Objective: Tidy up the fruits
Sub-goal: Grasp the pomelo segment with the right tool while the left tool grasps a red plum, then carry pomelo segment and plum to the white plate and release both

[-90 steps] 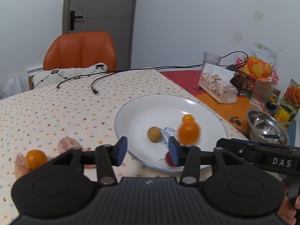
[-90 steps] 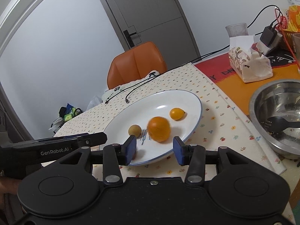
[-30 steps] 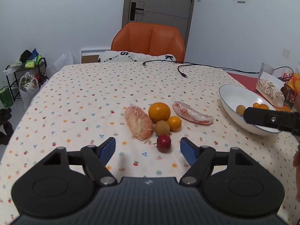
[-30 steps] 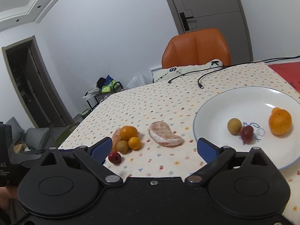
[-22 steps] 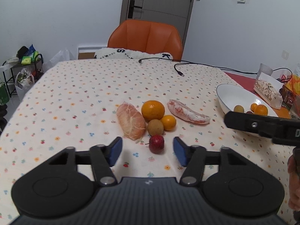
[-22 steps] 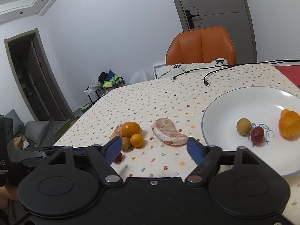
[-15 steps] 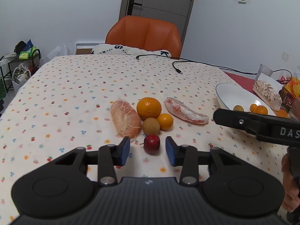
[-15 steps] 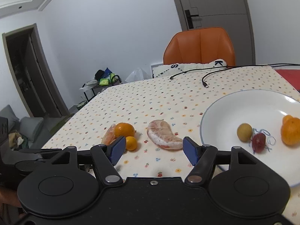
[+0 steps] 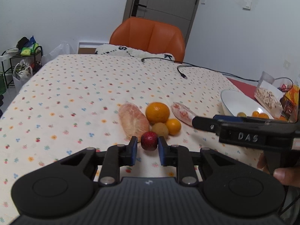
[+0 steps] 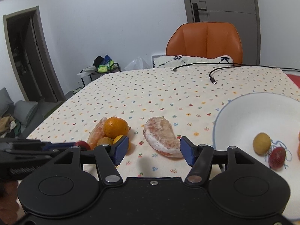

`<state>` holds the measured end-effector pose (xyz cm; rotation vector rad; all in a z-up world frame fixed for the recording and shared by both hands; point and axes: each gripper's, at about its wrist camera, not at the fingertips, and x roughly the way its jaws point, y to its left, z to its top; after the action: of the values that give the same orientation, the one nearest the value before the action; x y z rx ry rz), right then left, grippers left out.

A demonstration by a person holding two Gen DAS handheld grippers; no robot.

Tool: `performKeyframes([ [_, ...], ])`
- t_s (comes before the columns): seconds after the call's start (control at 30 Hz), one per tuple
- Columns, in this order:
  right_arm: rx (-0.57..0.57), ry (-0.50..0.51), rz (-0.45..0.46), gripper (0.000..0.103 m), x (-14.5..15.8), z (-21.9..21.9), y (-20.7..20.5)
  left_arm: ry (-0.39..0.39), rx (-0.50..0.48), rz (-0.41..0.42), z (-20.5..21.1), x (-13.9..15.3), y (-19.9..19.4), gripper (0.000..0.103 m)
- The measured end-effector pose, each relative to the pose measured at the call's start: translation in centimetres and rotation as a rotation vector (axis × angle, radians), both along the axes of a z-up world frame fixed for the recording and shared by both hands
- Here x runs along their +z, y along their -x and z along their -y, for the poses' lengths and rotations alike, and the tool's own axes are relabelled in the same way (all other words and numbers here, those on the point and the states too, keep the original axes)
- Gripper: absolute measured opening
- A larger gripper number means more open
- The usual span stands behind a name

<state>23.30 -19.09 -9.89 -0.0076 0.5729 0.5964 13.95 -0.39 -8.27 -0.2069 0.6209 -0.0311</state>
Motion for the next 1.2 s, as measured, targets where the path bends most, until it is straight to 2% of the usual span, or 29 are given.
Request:
performKeyframes([
  [0.23, 0.004, 0.050, 0.017, 0.057, 0.0, -1.6, -1.2, 0.016, 0.031, 0.012, -1.6, 0.2, -0.5, 0.022],
  [0.5, 0.008, 0.155, 0.026, 0.048, -0.3, -3.8, -3.1, 0.037, 0.054, 0.000, -2.9, -0.6, -1.1, 0.022],
  [0.63, 0.009, 0.194, 0.027, 0.048, -1.0, -4.7, -3.7, 0.035, 0.067, 0.003, -3.7, -0.6, -1.3, 0.022],
  [0.67, 0.009, 0.194, 0.026, 0.047, -1.0, -4.8, -3.8, 0.037, 0.071, 0.002, -3.9, -0.6, -1.3, 0.022],
  [0.73, 0.002, 0.198, 0.028, 0.039, -0.9, -4.9, -3.9, 0.043, 0.081, -0.001, -4.3, -0.7, -1.4, 0.022],
  [1.2, 0.005, 0.084, 0.040, 0.037, 0.3, -3.1, -1.3, 0.049, 0.079, 0.018, -3.9, -0.2, -0.9, 0.022],
])
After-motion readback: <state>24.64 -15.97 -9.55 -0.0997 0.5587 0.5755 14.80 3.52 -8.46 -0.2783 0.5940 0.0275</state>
